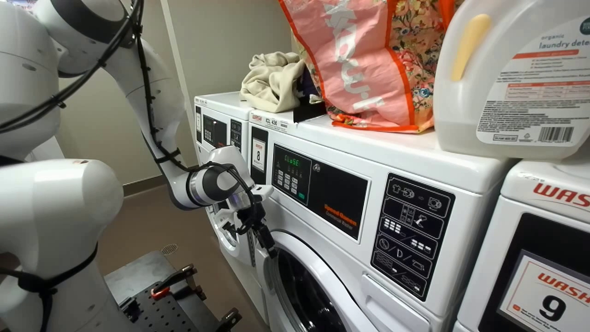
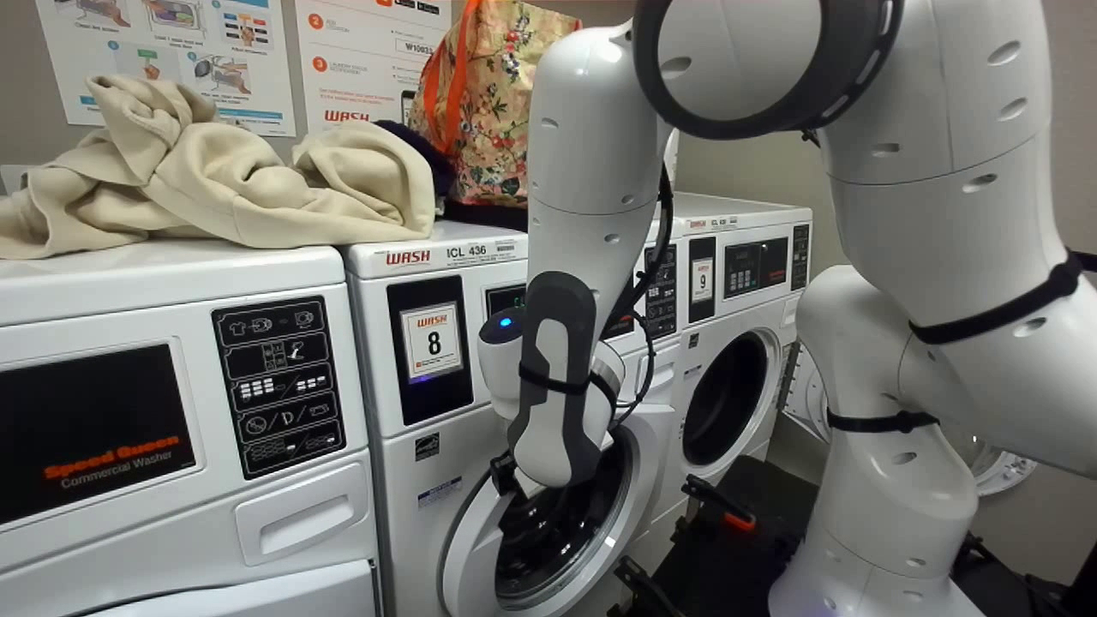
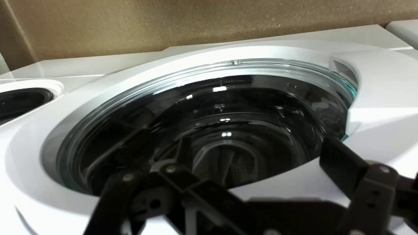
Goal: Close the loader of the washing machine in the middle
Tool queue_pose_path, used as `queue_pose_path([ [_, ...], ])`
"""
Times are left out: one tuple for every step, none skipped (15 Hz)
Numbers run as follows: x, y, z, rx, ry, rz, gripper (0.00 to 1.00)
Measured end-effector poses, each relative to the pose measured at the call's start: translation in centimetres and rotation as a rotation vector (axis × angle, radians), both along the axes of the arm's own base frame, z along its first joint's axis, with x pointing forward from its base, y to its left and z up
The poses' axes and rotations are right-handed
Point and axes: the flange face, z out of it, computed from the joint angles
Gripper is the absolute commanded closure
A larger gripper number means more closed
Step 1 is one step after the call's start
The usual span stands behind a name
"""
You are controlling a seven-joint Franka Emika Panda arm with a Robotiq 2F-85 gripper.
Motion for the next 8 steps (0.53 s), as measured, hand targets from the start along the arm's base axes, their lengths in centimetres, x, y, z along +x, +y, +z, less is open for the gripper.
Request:
queue_pose_path([
  [0.0, 0.0, 0.1, 0.001, 0.003, -0.004, 0.00],
  [0.1, 0.0, 0.4, 0.002, 0.008, -0.010, 0.00],
  [0.1, 0.0, 0.7, 0.005, 0.014, -0.012, 0.00],
  [0.2, 0.0, 1.1, 0.010, 0.023, -0.011, 0.00],
  [0.3, 0.0, 1.7, 0.017, 0.033, -0.010, 0.00],
  [0.4, 0.1, 2.4, 0.026, 0.044, -0.008, 0.00],
  [0.6, 0.3, 3.1, 0.038, 0.054, -0.005, 0.00],
  [0.7, 0.5, 4.0, 0.052, 0.065, 0.003, 0.00],
])
